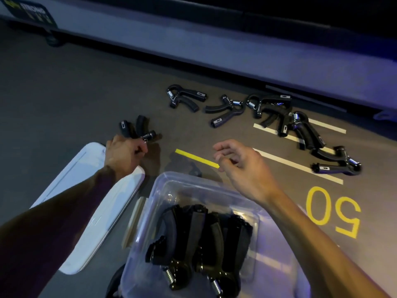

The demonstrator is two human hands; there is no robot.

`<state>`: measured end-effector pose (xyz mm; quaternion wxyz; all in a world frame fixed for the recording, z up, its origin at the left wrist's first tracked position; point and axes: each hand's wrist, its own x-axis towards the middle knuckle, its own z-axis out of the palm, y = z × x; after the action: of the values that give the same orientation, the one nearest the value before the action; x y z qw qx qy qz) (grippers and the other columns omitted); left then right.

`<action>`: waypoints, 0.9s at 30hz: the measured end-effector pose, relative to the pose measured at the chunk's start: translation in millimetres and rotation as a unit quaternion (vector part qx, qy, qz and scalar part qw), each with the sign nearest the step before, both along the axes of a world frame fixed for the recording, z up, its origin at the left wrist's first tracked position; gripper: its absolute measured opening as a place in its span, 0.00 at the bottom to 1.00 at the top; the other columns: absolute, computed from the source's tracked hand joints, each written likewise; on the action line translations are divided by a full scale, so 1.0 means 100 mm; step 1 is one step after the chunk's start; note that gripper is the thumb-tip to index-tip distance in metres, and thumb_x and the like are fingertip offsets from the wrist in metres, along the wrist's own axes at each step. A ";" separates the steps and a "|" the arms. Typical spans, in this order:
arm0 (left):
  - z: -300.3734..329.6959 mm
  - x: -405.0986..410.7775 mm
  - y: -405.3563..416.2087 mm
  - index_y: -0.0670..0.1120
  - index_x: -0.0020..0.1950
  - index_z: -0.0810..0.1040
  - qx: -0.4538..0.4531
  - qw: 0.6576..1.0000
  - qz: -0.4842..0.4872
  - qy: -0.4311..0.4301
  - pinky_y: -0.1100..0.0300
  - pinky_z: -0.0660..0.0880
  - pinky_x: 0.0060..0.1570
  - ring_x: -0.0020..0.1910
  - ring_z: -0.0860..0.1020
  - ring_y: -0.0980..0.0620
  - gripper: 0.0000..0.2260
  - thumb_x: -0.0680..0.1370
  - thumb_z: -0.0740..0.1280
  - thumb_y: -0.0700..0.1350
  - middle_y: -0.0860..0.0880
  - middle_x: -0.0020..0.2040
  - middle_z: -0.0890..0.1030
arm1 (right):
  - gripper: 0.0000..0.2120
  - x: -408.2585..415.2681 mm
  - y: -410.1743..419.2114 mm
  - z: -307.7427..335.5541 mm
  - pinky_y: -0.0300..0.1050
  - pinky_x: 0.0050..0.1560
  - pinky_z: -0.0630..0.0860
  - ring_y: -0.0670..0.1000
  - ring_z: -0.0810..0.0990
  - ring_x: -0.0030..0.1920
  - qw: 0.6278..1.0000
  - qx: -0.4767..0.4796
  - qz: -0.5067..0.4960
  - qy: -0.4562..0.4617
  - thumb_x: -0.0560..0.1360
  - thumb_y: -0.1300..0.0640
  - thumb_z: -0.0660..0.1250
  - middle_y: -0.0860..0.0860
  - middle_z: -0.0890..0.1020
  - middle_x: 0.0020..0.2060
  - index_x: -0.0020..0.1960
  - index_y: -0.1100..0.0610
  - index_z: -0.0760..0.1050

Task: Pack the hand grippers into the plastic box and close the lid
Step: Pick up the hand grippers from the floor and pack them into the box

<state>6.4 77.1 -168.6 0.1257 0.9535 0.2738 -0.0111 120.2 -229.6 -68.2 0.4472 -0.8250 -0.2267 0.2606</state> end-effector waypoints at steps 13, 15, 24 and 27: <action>1.64 -0.35 -1.05 0.49 0.45 0.75 -0.722 0.619 0.004 -0.308 0.53 0.79 0.58 0.51 0.83 0.49 0.11 0.71 0.77 0.42 0.42 0.49 0.78 | 0.09 -0.75 -0.36 0.63 0.43 0.33 0.77 0.50 0.80 0.36 0.946 0.182 -0.158 0.219 0.83 0.54 0.62 0.54 0.86 0.51 0.60 0.56 0.76; 1.62 -0.47 -1.27 0.48 0.44 0.74 -0.752 0.602 -0.047 -0.263 0.48 0.78 0.62 0.52 0.83 0.46 0.16 0.68 0.81 0.44 0.37 0.48 0.77 | 0.13 -0.77 -0.45 0.69 0.43 0.31 0.76 0.50 0.80 0.35 0.915 0.215 -0.188 0.286 0.82 0.48 0.62 0.55 0.86 0.52 0.60 0.57 0.74; 1.34 -0.68 -1.81 0.48 0.39 0.69 -0.736 0.659 -0.114 -0.103 0.52 0.76 0.59 0.50 0.81 0.50 0.16 0.74 0.71 0.31 0.44 0.47 0.82 | 0.10 -0.73 -0.78 0.51 0.38 0.25 0.65 0.48 0.74 0.29 0.891 0.237 -0.262 0.285 0.80 0.50 0.65 0.50 0.81 0.37 0.52 0.57 0.73; 1.35 -0.68 -1.79 0.45 0.40 0.77 -0.610 0.775 -0.158 -0.048 0.56 0.80 0.48 0.43 0.81 0.51 0.11 0.74 0.74 0.31 0.42 0.41 0.81 | 0.09 -0.70 -0.88 0.53 0.40 0.24 0.67 0.50 0.72 0.29 0.925 0.216 -0.230 0.211 0.81 0.54 0.65 0.48 0.78 0.31 0.44 0.56 0.72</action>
<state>-61.3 -102.0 -34.1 0.6903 0.7063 0.0488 -0.1492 50.1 -317.8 -15.3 0.6996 -0.6638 0.0182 0.2637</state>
